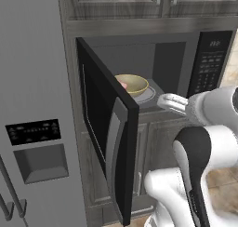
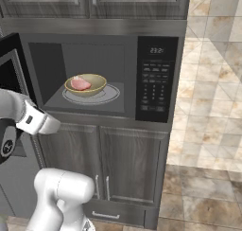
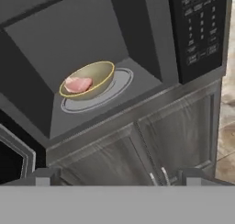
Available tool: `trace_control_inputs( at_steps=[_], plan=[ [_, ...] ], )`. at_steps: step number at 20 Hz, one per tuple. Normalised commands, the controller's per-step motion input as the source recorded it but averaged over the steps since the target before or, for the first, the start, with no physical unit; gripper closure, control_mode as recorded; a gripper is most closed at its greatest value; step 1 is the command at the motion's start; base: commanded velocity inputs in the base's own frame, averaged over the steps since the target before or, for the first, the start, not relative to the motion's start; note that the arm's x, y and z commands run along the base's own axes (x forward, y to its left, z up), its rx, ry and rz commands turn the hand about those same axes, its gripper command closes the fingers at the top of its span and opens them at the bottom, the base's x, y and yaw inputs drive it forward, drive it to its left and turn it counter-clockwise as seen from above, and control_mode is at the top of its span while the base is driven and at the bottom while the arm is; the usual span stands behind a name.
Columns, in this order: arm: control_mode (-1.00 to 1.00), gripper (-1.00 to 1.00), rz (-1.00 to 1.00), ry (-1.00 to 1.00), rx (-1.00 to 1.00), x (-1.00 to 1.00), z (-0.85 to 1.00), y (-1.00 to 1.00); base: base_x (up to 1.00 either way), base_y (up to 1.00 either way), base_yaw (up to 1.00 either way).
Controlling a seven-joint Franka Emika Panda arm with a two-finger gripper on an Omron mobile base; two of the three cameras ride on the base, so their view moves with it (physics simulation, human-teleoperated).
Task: Remove the peach from the bowl and place it on the small plate. Then place the bowl with only the steak in the microwave, close the door, and press the start button to microwave the steak.
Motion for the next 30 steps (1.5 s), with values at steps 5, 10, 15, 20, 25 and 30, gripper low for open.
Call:
trace_control_inputs(
  at_steps=[5,10,15,20,25,30],
  plan=[
    [-1.0,-1.0,0.09,-0.05,-0.34,-1.0,0.38,0.03,0.0,0.0,0.0],
    [-1.0,-1.0,0.18,-0.1,-0.43,-1.0,0.03,0.2,0.0,0.0,0.0],
    [-1.0,-1.0,0.28,-0.05,-0.48,-0.97,-0.05,0.43,0.0,0.0,0.0],
    [-1.0,-1.0,0.31,0.0,-0.48,-0.41,-0.24,0.9,0.0,0.0,0.0],
    [-1.0,-1.0,0.25,0.0,-0.5,-0.11,-0.09,1.0,0.0,0.0,0.0],
    [-1.0,-1.0,0.21,0.01,-0.49,0.02,-0.15,1.0,0.0,0.0,0.0]
  ],
)
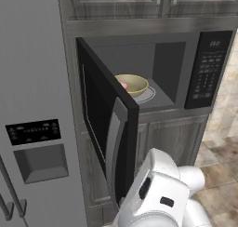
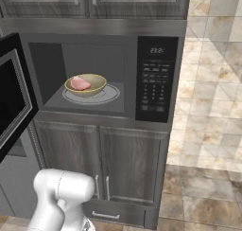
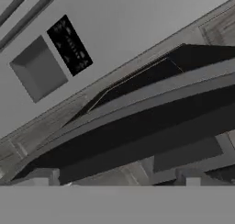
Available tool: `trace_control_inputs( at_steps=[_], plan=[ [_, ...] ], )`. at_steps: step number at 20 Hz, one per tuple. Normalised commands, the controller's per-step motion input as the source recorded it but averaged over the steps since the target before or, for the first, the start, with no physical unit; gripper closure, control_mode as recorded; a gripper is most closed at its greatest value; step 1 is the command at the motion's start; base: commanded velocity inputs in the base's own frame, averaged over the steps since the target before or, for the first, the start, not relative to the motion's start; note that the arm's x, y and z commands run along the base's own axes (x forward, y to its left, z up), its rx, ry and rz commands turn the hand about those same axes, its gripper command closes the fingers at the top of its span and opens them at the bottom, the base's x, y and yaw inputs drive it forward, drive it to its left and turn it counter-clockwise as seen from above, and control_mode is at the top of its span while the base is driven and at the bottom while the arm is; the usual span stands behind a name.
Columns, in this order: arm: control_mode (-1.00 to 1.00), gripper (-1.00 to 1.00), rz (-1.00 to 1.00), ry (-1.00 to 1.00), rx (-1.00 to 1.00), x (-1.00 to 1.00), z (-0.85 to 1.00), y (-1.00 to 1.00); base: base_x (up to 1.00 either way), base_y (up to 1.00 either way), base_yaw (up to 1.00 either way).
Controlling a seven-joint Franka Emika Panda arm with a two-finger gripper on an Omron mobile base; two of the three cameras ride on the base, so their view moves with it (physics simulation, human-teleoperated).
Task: Remove the peach from the bowl and place it on the small plate. Then place the bowl with only the steak in the microwave, close the door, and press the start button to microwave the steak.
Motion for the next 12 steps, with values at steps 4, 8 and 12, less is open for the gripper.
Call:
trace_control_inputs(
  at_steps=[4,8,12],
  plan=[
    [-1.0,-1.0,0.15,0.07,-0.36,0.4,-0.42,1.0,0.0,0.0,0.0],
    [-1.0,-1.0,0.14,0.06,-0.3,0.65,-0.55,0.95,0.0,0.0,0.0],
    [-1.0,-1.0,0.1,0.07,-0.26,0.85,-0.62,0.69,0.0,0.0,0.0]
  ],
)
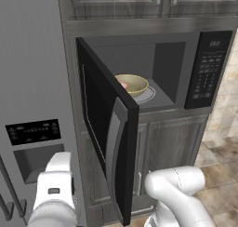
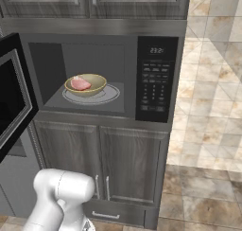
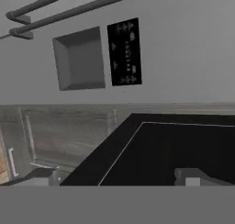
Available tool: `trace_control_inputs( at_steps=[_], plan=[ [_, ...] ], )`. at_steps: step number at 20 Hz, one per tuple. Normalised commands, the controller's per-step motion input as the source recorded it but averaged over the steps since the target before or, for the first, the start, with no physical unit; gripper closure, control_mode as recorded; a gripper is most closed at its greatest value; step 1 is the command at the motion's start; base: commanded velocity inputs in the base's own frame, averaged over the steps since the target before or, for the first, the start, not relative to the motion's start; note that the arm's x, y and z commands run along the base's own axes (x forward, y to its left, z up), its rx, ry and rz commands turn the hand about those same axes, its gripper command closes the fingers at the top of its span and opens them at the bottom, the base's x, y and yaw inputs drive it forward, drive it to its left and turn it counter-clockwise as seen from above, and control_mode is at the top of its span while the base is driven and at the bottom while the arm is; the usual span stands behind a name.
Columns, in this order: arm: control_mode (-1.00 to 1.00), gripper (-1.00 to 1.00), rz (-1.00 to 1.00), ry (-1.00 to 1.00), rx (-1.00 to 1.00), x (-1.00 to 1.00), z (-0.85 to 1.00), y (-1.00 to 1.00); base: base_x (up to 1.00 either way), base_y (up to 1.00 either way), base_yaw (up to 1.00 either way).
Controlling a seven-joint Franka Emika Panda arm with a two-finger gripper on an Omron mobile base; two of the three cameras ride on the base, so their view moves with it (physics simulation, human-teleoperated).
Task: Remove the peach from the bowl and place it on the small plate. Then place the bowl with only the steak in the microwave, close the door, and press the start button to microwave the steak.
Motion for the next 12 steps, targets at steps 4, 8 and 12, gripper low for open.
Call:
trace_control_inputs(
  at_steps=[4,8,12],
  plan=[
    [-1.0,-1.0,0.0,0.12,-0.18,1.0,-0.51,0.13,0.0,0.0,0.0],
    [-1.0,-1.0,0.0,0.16,-0.14,1.0,-0.33,0.0,0.0,0.0,0.0],
    [-1.0,-1.0,0.0,0.12,-0.08,0.73,-0.08,-0.18,0.0,0.0,0.0]
  ],
)
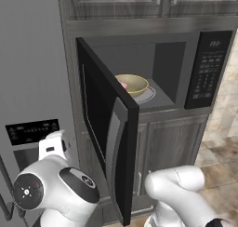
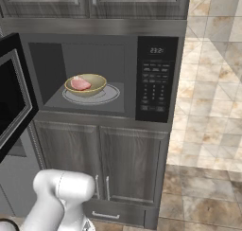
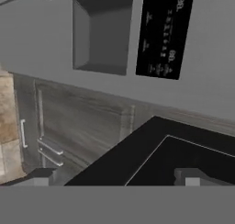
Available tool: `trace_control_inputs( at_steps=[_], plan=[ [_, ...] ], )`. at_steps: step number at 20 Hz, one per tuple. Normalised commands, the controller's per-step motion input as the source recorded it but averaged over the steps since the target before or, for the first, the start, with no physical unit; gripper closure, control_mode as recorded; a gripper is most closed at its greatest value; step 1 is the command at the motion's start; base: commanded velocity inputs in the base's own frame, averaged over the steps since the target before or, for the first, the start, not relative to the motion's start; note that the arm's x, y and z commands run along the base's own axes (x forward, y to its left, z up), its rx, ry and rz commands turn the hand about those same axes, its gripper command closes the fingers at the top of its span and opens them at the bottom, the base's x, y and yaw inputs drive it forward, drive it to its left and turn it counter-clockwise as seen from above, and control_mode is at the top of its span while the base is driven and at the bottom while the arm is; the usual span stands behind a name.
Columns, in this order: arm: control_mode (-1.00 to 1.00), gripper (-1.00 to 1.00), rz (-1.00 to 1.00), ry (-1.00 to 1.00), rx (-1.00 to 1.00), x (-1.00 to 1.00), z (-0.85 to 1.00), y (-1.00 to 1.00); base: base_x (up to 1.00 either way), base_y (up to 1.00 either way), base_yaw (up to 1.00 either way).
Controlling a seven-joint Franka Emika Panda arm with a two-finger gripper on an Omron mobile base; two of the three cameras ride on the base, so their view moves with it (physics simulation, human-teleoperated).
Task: Remove the peach from the bowl and place it on the small plate. Then place the bowl with only the steak in the microwave, close the door, and press the start button to microwave the steak.
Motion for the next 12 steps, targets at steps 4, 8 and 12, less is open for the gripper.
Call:
trace_control_inputs(
  at_steps=[4,8,12],
  plan=[
    [-1.0,-1.0,-0.02,0.02,-0.03,0.1,0.02,-0.64,0.0,0.0,0.0],
    [-1.0,-1.0,-0.07,0.0,-0.01,0.0,0.13,-0.88,0.0,0.0,0.0],
    [-1.0,-1.0,-0.07,0.0,0.0,0.0,0.11,-0.94,0.0,0.0,0.0]
  ],
)
